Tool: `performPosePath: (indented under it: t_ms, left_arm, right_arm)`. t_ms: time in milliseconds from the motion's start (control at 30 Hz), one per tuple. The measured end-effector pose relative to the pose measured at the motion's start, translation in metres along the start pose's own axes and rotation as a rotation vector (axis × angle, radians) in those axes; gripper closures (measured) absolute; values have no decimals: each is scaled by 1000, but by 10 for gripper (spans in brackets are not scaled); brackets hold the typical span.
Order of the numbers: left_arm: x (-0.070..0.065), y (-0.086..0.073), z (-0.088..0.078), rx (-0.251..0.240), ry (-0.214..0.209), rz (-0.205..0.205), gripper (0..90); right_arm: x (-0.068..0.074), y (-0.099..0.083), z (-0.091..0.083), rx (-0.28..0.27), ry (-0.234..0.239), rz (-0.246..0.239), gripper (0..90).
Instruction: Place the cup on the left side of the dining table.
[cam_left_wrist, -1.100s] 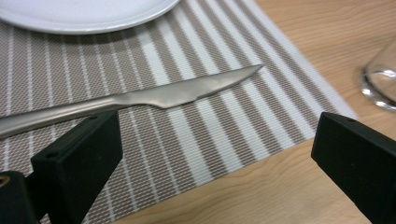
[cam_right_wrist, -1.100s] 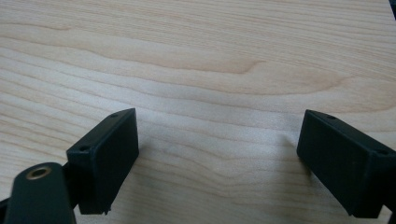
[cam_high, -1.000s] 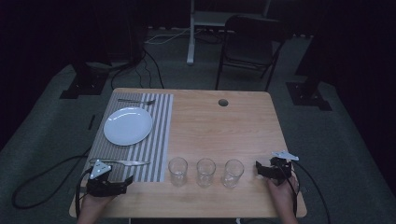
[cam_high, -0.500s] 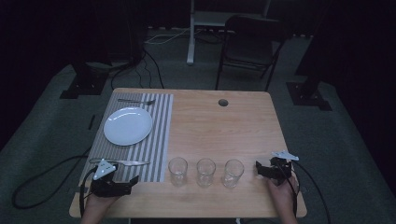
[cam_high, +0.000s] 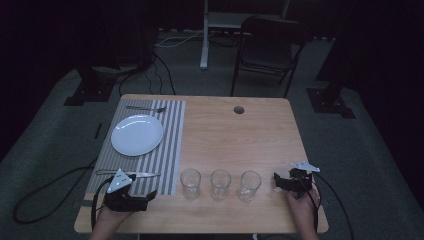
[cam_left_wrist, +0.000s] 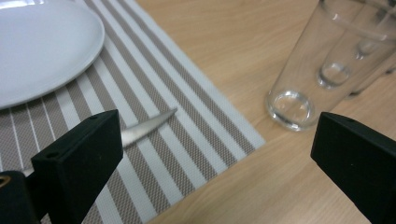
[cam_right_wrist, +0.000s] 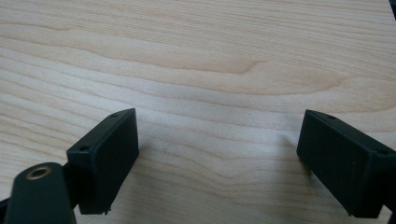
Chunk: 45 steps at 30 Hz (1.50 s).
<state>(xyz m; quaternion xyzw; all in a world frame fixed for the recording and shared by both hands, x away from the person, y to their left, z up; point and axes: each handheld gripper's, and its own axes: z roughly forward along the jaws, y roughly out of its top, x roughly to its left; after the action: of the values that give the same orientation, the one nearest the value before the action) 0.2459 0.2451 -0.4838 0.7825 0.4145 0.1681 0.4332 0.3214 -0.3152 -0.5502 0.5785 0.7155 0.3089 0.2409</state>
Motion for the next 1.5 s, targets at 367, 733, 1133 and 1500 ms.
performPosePath:
  t_ms: [367, 733, 1133, 1500]
  left_arm:
    - [-17, 21, 8, -15, -69, 77, 27]
    - [-33, 41, 19, 4, -127, 157, 27]
    - [-47, 57, 32, 23, -179, 217, 50]
    - [-59, 73, 45, 41, -216, 254, 50]
  right_arm:
    - [0, 0, 0, 0, 0, -1, 124]
    - [0, 0, 0, 0, 0, 0, 123]
    - [0, 0, 0, 0, 0, 0, 123]
    - [0, 0, 0, 0, 0, 0, 124]
